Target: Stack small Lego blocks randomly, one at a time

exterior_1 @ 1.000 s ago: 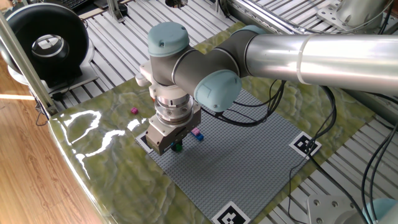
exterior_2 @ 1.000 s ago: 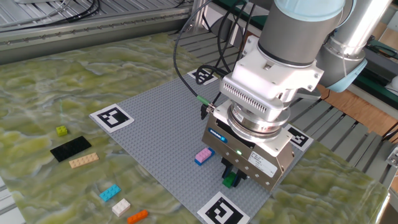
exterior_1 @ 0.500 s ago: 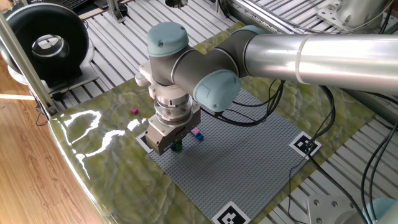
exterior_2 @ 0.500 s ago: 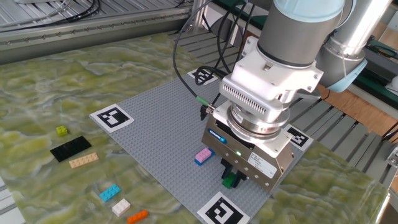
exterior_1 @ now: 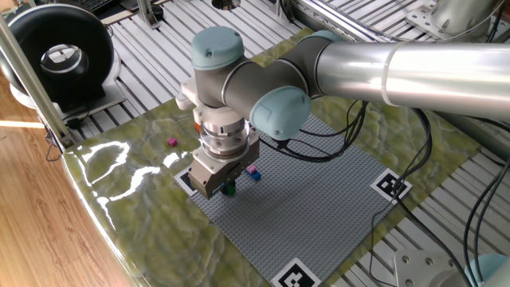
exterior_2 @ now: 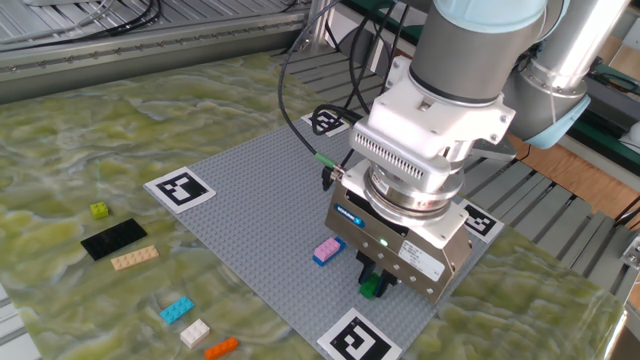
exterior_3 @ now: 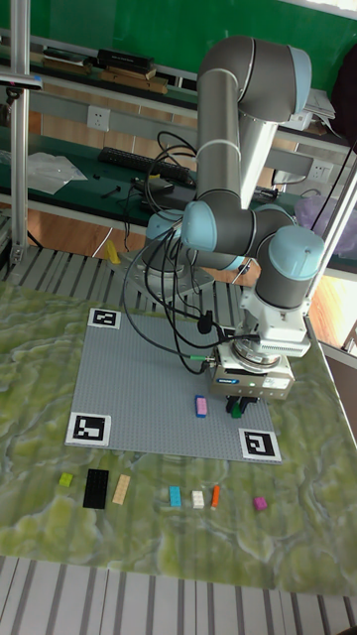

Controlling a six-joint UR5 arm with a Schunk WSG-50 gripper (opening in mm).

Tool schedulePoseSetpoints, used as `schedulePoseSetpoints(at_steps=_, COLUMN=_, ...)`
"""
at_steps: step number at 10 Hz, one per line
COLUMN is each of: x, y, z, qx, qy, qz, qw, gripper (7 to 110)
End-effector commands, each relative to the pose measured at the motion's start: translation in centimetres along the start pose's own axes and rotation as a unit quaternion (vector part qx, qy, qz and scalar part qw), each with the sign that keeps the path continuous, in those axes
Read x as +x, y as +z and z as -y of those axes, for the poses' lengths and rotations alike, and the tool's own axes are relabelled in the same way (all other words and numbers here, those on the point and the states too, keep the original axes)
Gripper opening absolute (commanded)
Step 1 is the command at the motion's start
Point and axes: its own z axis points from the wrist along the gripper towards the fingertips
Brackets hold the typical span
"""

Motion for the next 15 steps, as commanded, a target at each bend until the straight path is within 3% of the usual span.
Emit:
schedulePoseSetpoints(at_steps=1, x=-0.19, y=0.18, z=-0.80, qx=-0.025, qy=-0.015, qz=0.004, qw=0.9996, gripper=22)
schedulePoseSetpoints(at_steps=15, x=-0.51, y=-0.47, z=-0.27, qx=-0.014, qy=-0.013, qz=-0.001, qw=0.9998, gripper=22)
